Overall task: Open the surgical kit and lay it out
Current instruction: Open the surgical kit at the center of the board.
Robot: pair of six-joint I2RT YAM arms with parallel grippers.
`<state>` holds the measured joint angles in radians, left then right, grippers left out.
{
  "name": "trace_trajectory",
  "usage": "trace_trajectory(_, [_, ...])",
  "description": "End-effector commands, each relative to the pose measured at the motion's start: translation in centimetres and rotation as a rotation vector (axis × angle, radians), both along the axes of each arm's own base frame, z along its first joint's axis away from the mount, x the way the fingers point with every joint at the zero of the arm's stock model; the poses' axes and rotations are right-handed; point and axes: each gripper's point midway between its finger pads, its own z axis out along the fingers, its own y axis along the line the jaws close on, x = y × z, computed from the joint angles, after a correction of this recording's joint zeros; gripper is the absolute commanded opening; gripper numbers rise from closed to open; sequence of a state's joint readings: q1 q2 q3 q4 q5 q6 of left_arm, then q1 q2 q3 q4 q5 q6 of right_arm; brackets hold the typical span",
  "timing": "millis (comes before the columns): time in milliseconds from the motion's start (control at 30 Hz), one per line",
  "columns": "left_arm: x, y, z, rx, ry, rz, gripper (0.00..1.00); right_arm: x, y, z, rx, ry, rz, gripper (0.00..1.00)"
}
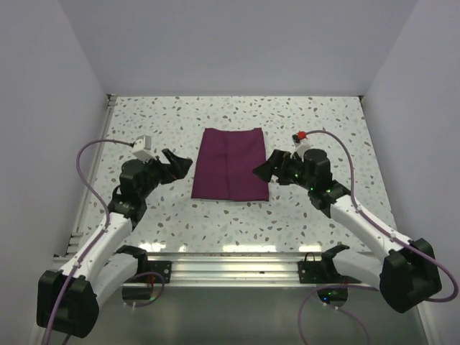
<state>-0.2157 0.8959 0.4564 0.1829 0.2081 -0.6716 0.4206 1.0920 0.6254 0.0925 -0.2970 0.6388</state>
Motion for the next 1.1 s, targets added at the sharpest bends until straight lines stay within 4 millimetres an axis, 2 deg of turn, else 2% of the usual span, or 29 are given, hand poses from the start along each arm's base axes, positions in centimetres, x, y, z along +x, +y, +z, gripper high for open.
trace_trajectory(0, [0.5, 1.8, 1.6, 0.076, 0.011, 0.095, 0.99, 1.6, -0.4, 3.8, -0.064, -0.117, -0.02, 0.98])
trace_trajectory(67, [0.3, 2.6, 1.5, 0.125, 0.052, 0.121, 1.0, 1.0, 0.3, 3.3, -0.123, -0.127, 0.028, 0.98])
trace_trajectory(100, [0.2, 2.9, 1.5, 0.155, 0.058, 0.123, 1.0, 1.3, 0.9, 3.8, -0.144, -0.137, 0.039, 0.98])
trace_trajectory(133, [0.2, 3.1, 1.3, 0.177, 0.082, 0.129, 1.0, 1.0, 1.0, 2.6, -0.214, -0.104, 0.052, 0.98])
trace_trajectory(167, [0.3, 3.4, 1.2, 0.195, 0.09, 0.139, 1.0, 0.2, 2.5, 2.1, -0.258, -0.095, 0.092, 0.98])
trace_trajectory(200, [0.2, 3.6, 0.9, 0.219, 0.098, 0.135, 0.99, 0.8, 3.0, 3.0, -0.298, -0.11, 0.077, 0.98])
trace_trajectory(233, [0.3, 3.6, 0.3, 0.233, 0.11, 0.132, 0.99, 0.8, 3.9, 1.2, -0.356, -0.092, 0.12, 0.98])
trace_trajectory(267, [0.3, 3.6, 0.0, 0.24, 0.112, 0.128, 0.99, 0.2, 5.4, 0.9, -0.372, -0.1, 0.161, 0.98])
trace_trajectory(300, [0.6, 4.0, -0.7, 0.258, 0.125, 0.147, 0.98, 0.8, 5.8, 0.8, -0.403, -0.115, 0.136, 0.98])
trace_trajectory(367, [0.5, 4.4, -2.1, 0.269, 0.146, 0.166, 0.97, 0.8, 6.5, -1.3, -0.496, -0.092, 0.119, 0.98])
trace_trajectory(400, [0.5, 4.5, -2.6, 0.264, 0.159, 0.174, 0.96, 1.8, 6.2, -0.6, -0.545, -0.115, 0.052, 0.98])
trace_trajectory(433, [0.4, 4.4, -3.3, 0.26, 0.159, 0.174, 0.96, 1.8, 6.2, -2.1, -0.613, -0.091, 0.056, 0.99])
trace_trajectory(500, [0.3, 4.2, -3.8, 0.257, 0.151, 0.171, 0.95, 1.5, 7.4, -1.9, -0.651, -0.11, 0.069, 0.98])
trace_trajectory(533, [0.2, 4.2, -4.0, 0.261, 0.153, 0.169, 0.94, 1.5, 7.3, -2.5, -0.685, -0.102, 0.068, 0.98])
trace_trajectory(667, [0.1, 4.9, -4.8, 0.297, 0.175, 0.19, 0.92, 1.0, 8.9, -4.8, -0.725, -0.062, 0.118, 0.99])
trace_trajectory(833, [-0.2, 4.4, -5.5, 0.29, 0.2, 0.162, 0.84, 0.7, 9.8, -6.4, -0.742, -0.037, 0.161, 0.98])
trace_trajectory(1067, [-0.6, 4.2, -4.6, 0.273, 0.173, 0.184, 0.82, 0.7, 11.2, -8.5, -0.779, 0.005, 0.207, 0.94])
